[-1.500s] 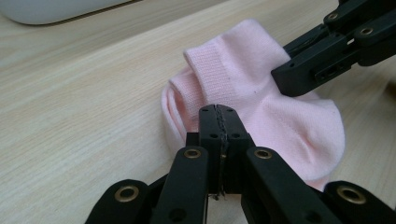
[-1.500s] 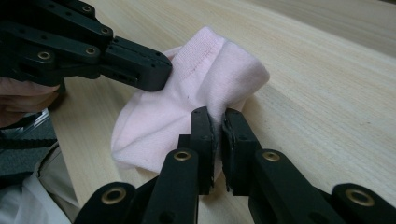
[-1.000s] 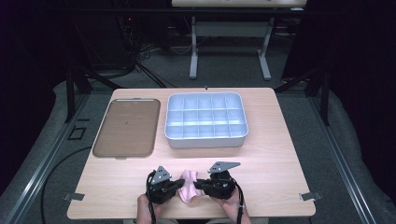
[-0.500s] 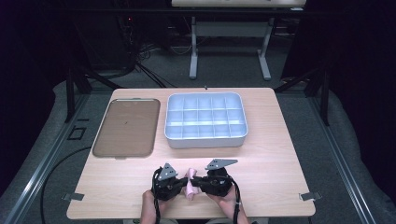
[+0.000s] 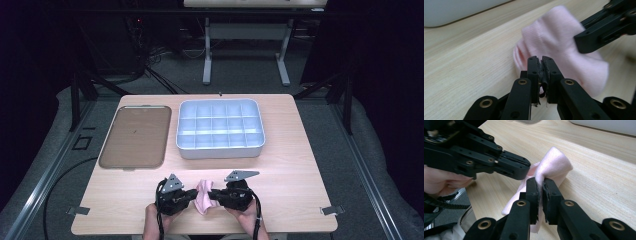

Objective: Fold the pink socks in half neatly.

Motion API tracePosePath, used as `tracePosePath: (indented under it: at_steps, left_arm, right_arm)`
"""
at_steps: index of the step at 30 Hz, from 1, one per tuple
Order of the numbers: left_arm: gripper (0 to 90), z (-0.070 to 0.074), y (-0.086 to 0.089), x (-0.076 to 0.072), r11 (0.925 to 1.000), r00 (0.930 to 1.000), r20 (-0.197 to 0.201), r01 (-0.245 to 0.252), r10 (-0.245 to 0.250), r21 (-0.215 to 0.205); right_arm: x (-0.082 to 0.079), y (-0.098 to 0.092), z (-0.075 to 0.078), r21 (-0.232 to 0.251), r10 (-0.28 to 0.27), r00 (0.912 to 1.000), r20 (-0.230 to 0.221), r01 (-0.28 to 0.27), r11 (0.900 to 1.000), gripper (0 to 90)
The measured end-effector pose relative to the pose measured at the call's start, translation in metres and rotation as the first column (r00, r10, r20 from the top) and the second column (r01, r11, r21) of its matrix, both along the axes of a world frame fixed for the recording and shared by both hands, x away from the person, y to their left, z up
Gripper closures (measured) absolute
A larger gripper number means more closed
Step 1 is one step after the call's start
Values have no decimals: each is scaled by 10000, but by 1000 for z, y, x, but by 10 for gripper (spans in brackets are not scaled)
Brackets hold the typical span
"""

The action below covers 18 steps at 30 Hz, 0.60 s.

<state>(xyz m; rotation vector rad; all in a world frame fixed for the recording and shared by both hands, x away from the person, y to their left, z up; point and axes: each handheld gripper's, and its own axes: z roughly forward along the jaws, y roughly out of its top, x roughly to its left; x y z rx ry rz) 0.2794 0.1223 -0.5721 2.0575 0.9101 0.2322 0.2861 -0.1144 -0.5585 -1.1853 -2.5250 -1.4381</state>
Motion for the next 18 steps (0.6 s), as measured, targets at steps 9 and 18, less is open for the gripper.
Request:
tracePosePath:
  at_steps: [9,18]
  left_arm:
    - [877,-8,-1,5,10000,9995,-326,-1,0,-15]
    - [881,-13,5,7,9986,9988,-490,35,-61,-522]
  right_arm:
    - [1,7,3,-170,132,9999,37,-131,9998,836]
    - [6,26,2,-342,491,9988,73,-488,9982,833]
